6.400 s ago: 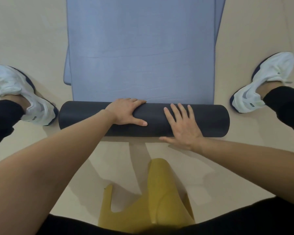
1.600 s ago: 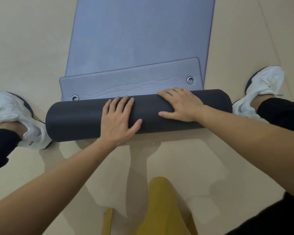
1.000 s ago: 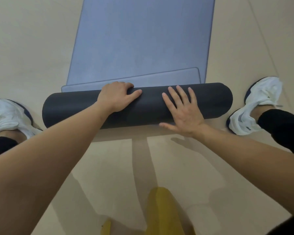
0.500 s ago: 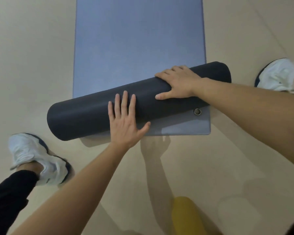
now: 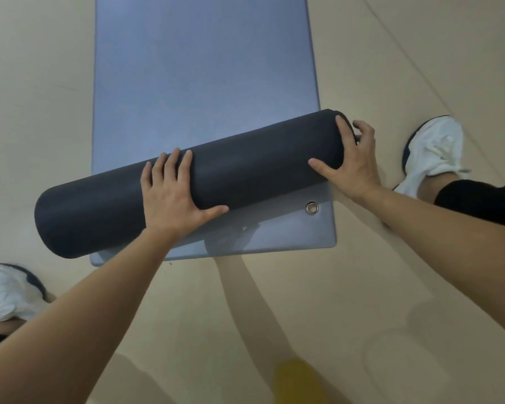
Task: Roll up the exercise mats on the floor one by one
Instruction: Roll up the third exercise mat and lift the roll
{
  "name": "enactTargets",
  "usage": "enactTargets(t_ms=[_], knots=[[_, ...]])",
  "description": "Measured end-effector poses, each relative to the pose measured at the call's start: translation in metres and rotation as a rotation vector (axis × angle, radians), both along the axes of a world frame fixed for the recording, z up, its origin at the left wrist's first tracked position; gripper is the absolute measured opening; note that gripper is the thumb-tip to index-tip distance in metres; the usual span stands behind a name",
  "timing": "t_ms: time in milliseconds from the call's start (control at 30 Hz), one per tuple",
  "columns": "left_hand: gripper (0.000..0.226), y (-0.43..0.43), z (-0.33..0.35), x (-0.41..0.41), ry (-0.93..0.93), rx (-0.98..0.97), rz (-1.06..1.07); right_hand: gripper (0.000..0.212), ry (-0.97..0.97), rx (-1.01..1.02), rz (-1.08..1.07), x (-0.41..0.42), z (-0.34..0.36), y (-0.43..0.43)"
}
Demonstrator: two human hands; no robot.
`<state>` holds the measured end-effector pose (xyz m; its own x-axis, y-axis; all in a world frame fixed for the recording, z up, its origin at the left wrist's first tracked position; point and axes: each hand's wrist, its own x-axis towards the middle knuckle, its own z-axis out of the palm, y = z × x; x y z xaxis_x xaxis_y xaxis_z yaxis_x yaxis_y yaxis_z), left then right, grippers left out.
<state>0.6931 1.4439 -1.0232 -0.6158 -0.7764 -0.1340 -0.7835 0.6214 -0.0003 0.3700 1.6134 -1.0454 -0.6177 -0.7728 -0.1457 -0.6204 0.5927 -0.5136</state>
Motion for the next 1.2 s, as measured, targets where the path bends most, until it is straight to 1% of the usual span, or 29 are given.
enactTargets(t_ms=[67, 133, 233, 300, 400, 467, 533, 633, 733, 867, 933, 1000, 1100, 1200], knots=[[0.127, -0.012, 0.003, -0.003, 0.011, 0.014, -0.008, 0.108, -0.174, -0.004, -0.046, -0.002, -0.001, 0.0], [0.127, -0.028, 0.008, -0.008, 0.0, 0.048, -0.026, 0.116, -0.252, 0.019, -0.033, -0.007, 0.002, -0.007], [0.128, -0.052, 0.016, -0.016, -0.038, 0.139, -0.045, 0.12, -0.278, 0.062, -0.01, -0.018, 0.013, -0.02], [0.124, -0.057, 0.023, -0.018, -0.073, 0.154, -0.037, 0.118, -0.281, 0.102, -0.017, -0.021, 0.023, -0.028], [0.106, -0.035, 0.028, -0.018, -0.043, 0.1, -0.052, 0.117, -0.275, 0.165, -0.026, -0.022, 0.033, -0.034], [0.102, -0.003, 0.031, -0.021, -0.001, 0.107, -0.063, 0.116, -0.313, 0.205, -0.021, -0.018, 0.043, -0.036], [0.101, 0.03, 0.033, -0.025, 0.019, 0.146, -0.055, 0.106, -0.408, 0.248, -0.034, -0.011, 0.056, -0.033], [0.102, 0.074, 0.039, -0.033, 0.043, 0.207, -0.069, 0.081, -0.603, 0.31, -0.11, 0.0, 0.074, -0.019], [0.104, 0.102, 0.047, -0.036, 0.023, 0.219, -0.153, 0.071, -0.685, 0.415, -0.118, 0.019, 0.086, 0.005], [0.122, 0.116, 0.04, -0.02, -0.086, 0.235, -0.243, 0.059, -0.783, 0.528, -0.103, 0.054, 0.083, 0.05], [0.127, 0.12, 0.029, -0.008, -0.131, 0.224, -0.275, 0.058, -0.766, 0.502, -0.072, 0.069, 0.068, 0.073], [0.128, 0.123, 0.02, -0.001, -0.141, 0.206, -0.278, 0.065, -0.696, 0.432, -0.026, 0.077, 0.058, 0.089], [0.125, 0.121, 0.014, -0.005, -0.13, 0.178, -0.28, 0.078, -0.484, 0.424, 0.145, 0.073, 0.053, 0.097], [0.121, 0.105, 0.015, -0.023, -0.099, 0.159, -0.3, 0.089, -0.323, 0.439, 0.16, 0.056, 0.051, 0.089]])
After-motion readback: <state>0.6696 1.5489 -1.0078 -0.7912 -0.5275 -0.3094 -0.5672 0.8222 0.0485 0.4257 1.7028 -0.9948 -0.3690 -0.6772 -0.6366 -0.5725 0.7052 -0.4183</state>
